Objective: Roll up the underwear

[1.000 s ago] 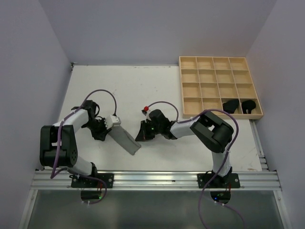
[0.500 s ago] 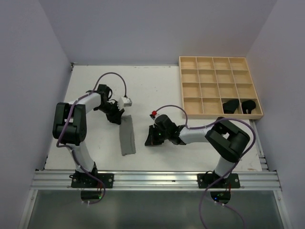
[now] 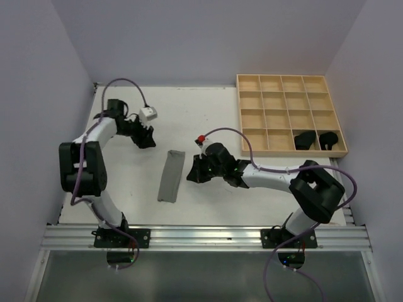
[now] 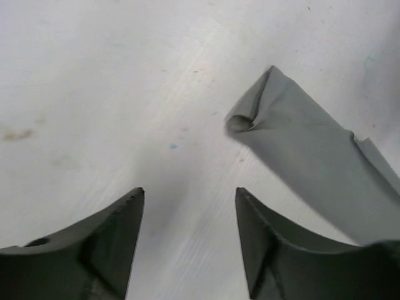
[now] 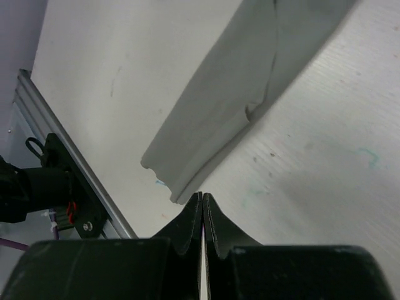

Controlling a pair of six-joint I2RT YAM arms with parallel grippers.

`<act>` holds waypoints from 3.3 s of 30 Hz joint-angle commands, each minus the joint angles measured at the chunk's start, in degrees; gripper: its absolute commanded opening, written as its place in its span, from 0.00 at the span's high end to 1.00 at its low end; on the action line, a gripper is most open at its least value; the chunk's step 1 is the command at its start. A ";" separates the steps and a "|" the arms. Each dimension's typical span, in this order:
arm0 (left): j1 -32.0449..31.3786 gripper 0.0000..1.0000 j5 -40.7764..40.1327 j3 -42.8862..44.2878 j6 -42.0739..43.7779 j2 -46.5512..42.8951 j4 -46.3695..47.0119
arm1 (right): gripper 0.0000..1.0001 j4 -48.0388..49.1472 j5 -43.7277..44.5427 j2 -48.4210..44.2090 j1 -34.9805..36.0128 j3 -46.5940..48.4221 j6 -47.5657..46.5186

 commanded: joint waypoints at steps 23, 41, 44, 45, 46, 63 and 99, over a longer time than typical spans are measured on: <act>16.73 0.21 11.91 -11.69 42.47 -24.00 -25.69 | 0.96 16.85 -4.09 30.92 1.19 10.17 14.78; -7.69 0.46 3.56 -40.69 57.49 -37.01 3.75 | 0.96 15.09 -20.17 30.92 -4.44 11.23 5.37; -10.42 0.49 2.15 -42.81 63.30 -35.96 4.99 | 0.96 15.97 -21.32 31.89 -4.44 11.22 5.90; -10.95 0.50 2.06 -43.07 64.18 -35.52 5.25 | 0.95 16.15 -21.75 32.24 -4.44 11.14 6.25; -11.56 0.51 1.71 -42.99 65.40 -34.47 5.34 | 0.95 16.32 -21.93 32.42 -4.53 11.05 6.34; -16.31 0.89 -3.48 -44.04 69.02 -27.43 7.63 | 0.96 22.21 -23.52 35.58 -4.62 8.76 10.73; -6.22 1.00 15.14 -8.02 44.77 0.05 -31.92 | 0.91 6.39 -22.37 31.27 -4.09 13.86 -1.22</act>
